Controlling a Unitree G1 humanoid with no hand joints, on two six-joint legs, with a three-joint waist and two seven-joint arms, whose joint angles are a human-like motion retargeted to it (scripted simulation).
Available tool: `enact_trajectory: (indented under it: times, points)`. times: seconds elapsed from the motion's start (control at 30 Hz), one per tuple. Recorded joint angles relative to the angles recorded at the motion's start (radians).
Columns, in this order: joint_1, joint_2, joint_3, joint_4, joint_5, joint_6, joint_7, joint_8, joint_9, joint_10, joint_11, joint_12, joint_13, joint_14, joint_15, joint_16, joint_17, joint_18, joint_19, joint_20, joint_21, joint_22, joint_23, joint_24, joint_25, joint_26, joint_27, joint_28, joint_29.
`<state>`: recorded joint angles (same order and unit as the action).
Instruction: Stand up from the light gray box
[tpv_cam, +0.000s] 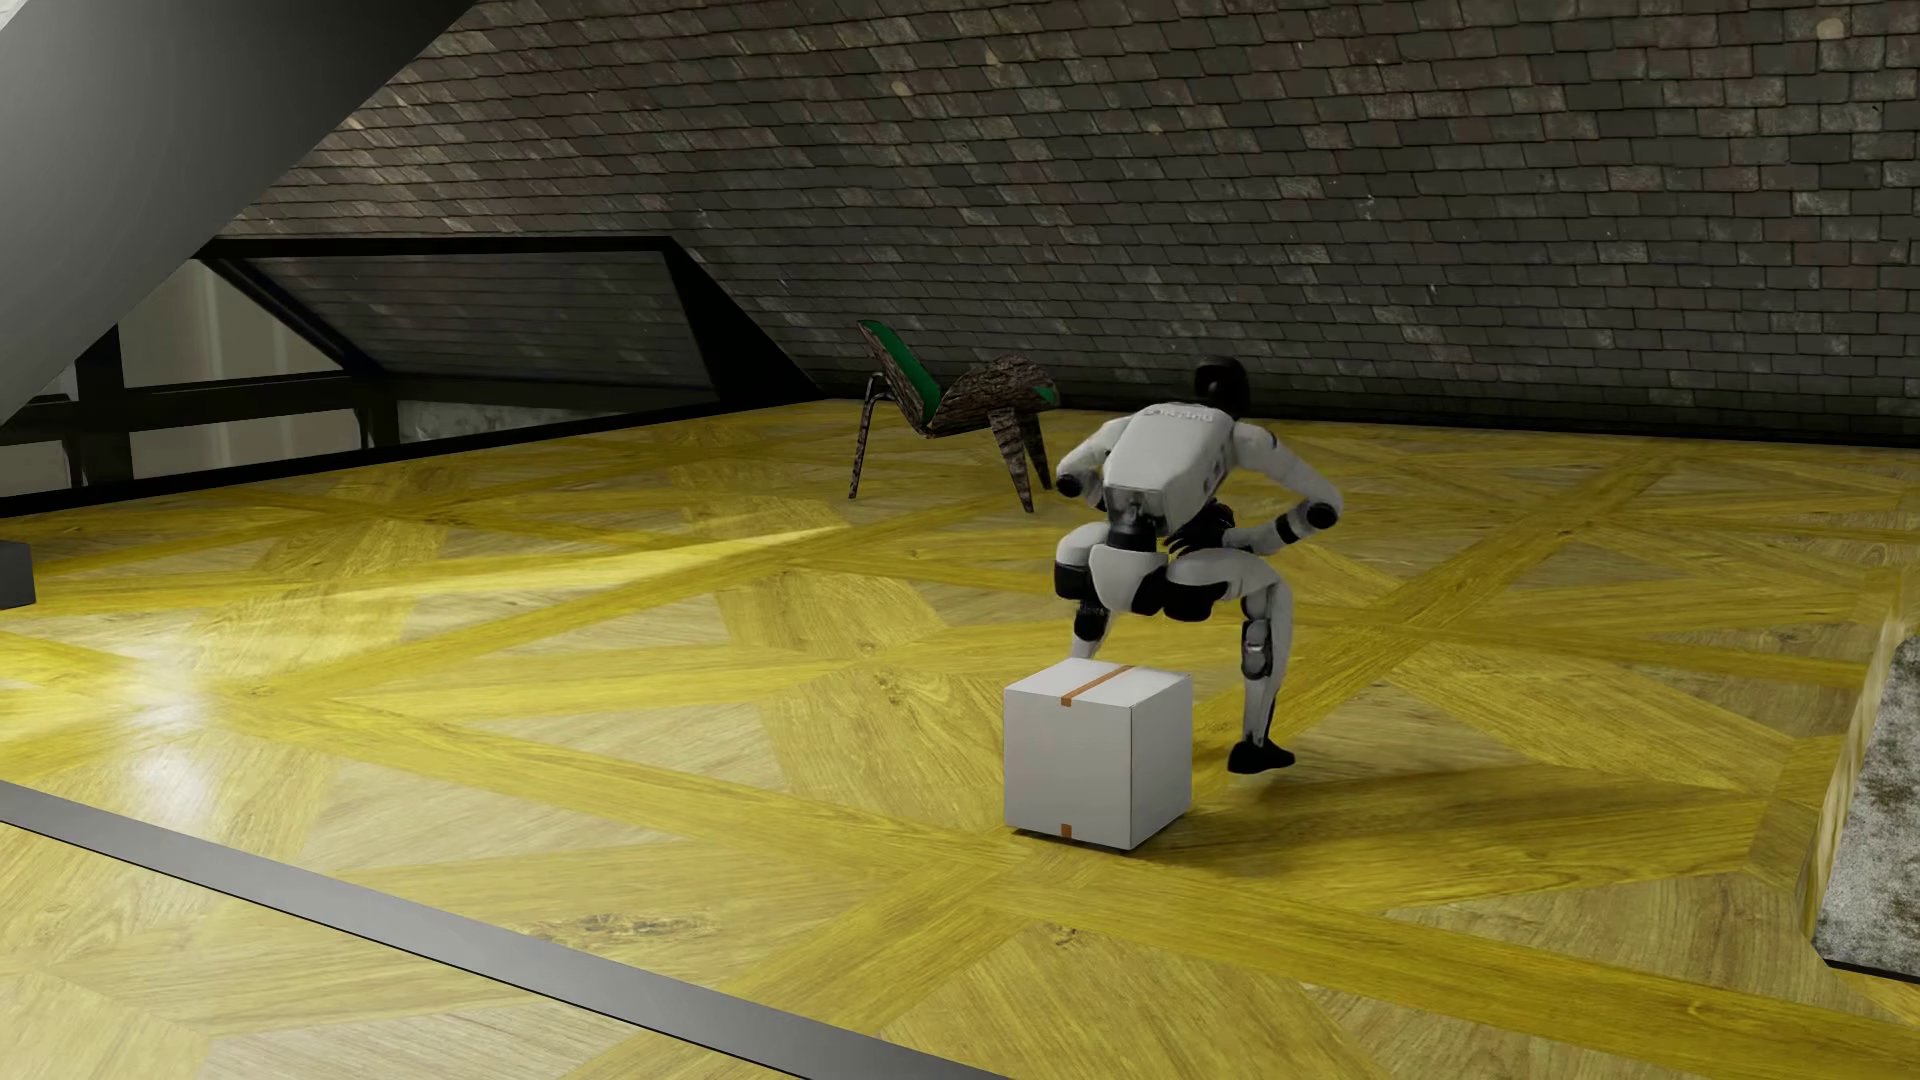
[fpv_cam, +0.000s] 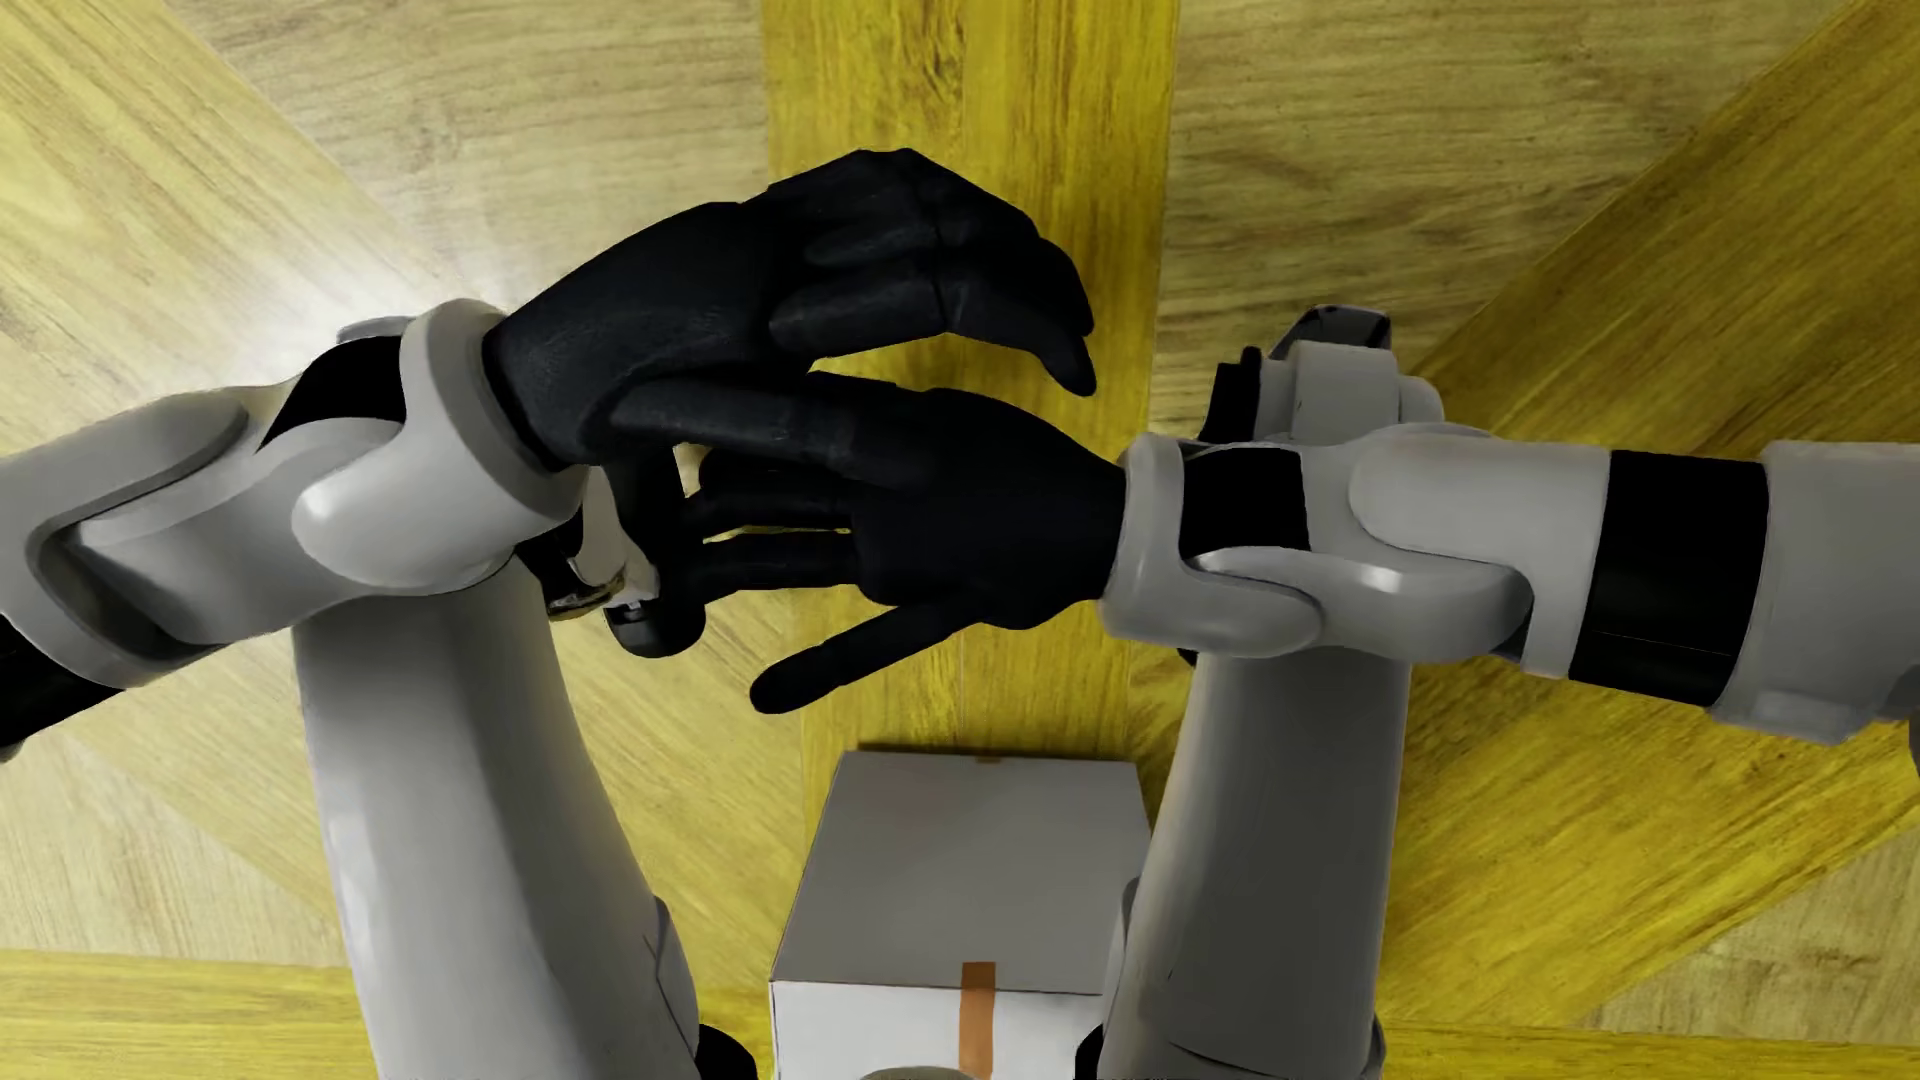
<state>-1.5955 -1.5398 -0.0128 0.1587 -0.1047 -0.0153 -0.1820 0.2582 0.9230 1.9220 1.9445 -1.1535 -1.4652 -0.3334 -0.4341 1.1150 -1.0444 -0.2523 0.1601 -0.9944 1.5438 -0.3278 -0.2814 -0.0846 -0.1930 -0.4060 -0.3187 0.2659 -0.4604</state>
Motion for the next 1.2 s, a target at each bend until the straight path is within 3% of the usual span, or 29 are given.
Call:
enact_trajectory:
  times: [0.07, 0.17, 0.27, 0.33, 0.4, 0.43, 0.47, 0.53, 0.6, 0.67, 0.8, 0.9, 1.0, 1.07, 1.2]
  points:
    - [0.035, 0.037, 0.003, -0.025, 0.01, -0.001, 0.01, -0.015, -0.001, -0.092, -0.091, -0.001, 0.056, 0.006, 0.01, -0.06, 0.041, 0.022, -0.016, -0.004, -0.066, 0.049, 0.059, 0.023, -0.022, 0.012, 0.002, -0.003, 0.006]
    - [0.174, 0.167, 0.003, -0.052, 0.011, 0.001, 0.045, -0.052, -0.039, -0.317, -0.311, 0.113, 0.242, 0.042, 0.053, -0.201, 0.159, 0.062, -0.039, 0.073, -0.23, 0.24, 0.259, 0.111, -0.089, 0.036, 0.001, -0.078, 0.099]
    - [0.399, 0.376, 0.008, -0.081, 0.004, 0.002, 0.089, -0.099, -0.101, -0.61, -0.587, 0.213, 0.432, 0.106, 0.116, -0.421, 0.369, 0.103, -0.068, 0.143, -0.404, 0.568, 0.603, 0.252, -0.194, 0.061, -0.023, -0.226, 0.241]
    - [0.575, 0.542, 0.008, -0.095, -0.005, 0.002, 0.115, -0.137, -0.161, -0.815, -0.776, 0.269, 0.533, 0.154, 0.159, -0.59, 0.543, 0.12, -0.08, 0.187, -0.509, 0.85, 0.883, 0.349, -0.256, 0.07, -0.037, -0.34, 0.378]
    - [0.76, 0.713, 0.014, -0.101, -0.015, 0.003, 0.15, -0.187, -0.229, -1.016, -0.956, 0.322, 0.624, 0.209, 0.207, -0.755, 0.679, 0.127, -0.082, 0.209, -0.569, 1.131, 1.104, 0.452, -0.321, 0.087, -0.039, -0.399, 0.494]
    - [0.852, 0.803, 0.014, -0.104, -0.016, 0.009, 0.166, -0.206, -0.273, -1.116, -1.05, 0.356, 0.673, 0.241, 0.231, -0.822, 0.725, 0.127, -0.086, 0.221, -0.6, 1.233, 1.167, 0.487, -0.332, 0.114, -0.019, -0.453, 0.58]
    - [0.951, 0.898, 0.01, -0.116, -0.019, 0.016, 0.178, -0.228, -0.32, -1.222, -1.142, 0.401, 0.732, 0.272, 0.252, -0.871, 0.758, 0.131, -0.092, 0.232, -0.649, 1.292, 1.222, 0.502, -0.291, 0.152, 0.037, -0.492, 0.623]
    - [1.159, 1.087, 0.002, -0.14, -0.002, 0.025, 0.198, -0.267, -0.418, -1.435, -1.32, 0.523, 0.872, 0.326, 0.289, -0.906, 0.785, 0.155, -0.12, 0.289, -0.752, 1.333, 1.265, 0.464, -0.184, 0.211, 0.136, -0.531, 0.638]
    - [1.343, 1.257, 0.002, -0.154, 0.029, 0.032, 0.212, -0.302, -0.528, -1.614, -1.481, 0.666, 1.006, 0.366, 0.317, -0.893, 0.755, 0.175, -0.148, 0.371, -0.838, 1.339, 1.218, 0.375, -0.11, 0.248, 0.142, -0.518, 0.656]
    - [1.492, 1.389, 0.001, -0.16, 0.049, 0.032, 0.232, -0.327, -0.641, -1.761, -1.605, 0.801, 1.128, 0.392, 0.332, -0.862, 0.706, 0.184, -0.16, 0.456, -0.91, 1.334, 1.141, 0.288, -0.079, 0.27, 0.138, -0.481, 0.655]
    - [1.699, 1.607, -0.011, -0.162, 0.057, 0.038, 0.27, -0.385, -0.775, -1.876, -1.754, 0.985, 1.317, 0.37, 0.329, -0.834, 0.656, 0.165, -0.161, 0.599, -1.1, 1.377, 1.14, 0.248, -0.04, 0.244, 0.12, -0.421, 0.621]
    - [1.801, 1.712, -0.022, -0.168, 0.053, 0.049, 0.291, -0.418, -0.831, -1.919, -1.791, 1.036, 1.384, 0.356, 0.304, -0.848, 0.681, 0.152, -0.159, 0.639, -1.184, 1.512, 1.336, 0.25, 0.01, 0.268, 0.188, -0.415, 0.527]
    - [1.834, 1.736, -0.025, -0.164, 0.041, 0.056, 0.296, -0.422, -0.864, -1.921, -1.782, 1.069, 1.412, 0.334, 0.282, -0.863, 0.684, 0.141, -0.143, 0.677, -1.194, 1.594, 1.479, 0.269, -0.028, 0.282, 0.211, -0.421, 0.548]
    - [1.841, 1.74, -0.025, -0.166, 0.041, 0.057, 0.302, -0.428, -0.868, -1.922, -1.783, 1.09, 1.436, 0.331, 0.281, -0.866, 0.673, 0.141, -0.143, 0.692, -1.194, 1.599, 1.495, 0.264, -0.071, 0.284, 0.202, -0.426, 0.59]
    - [1.837, 1.736, -0.027, -0.164, 0.042, 0.059, 0.301, -0.423, -0.872, -1.921, -1.783, 1.105, 1.474, 0.329, 0.282, -0.872, 0.649, 0.142, -0.144, 0.681, -1.215, 1.543, 1.428, 0.265, -0.065, 0.267, 0.175, -0.451, 0.631]
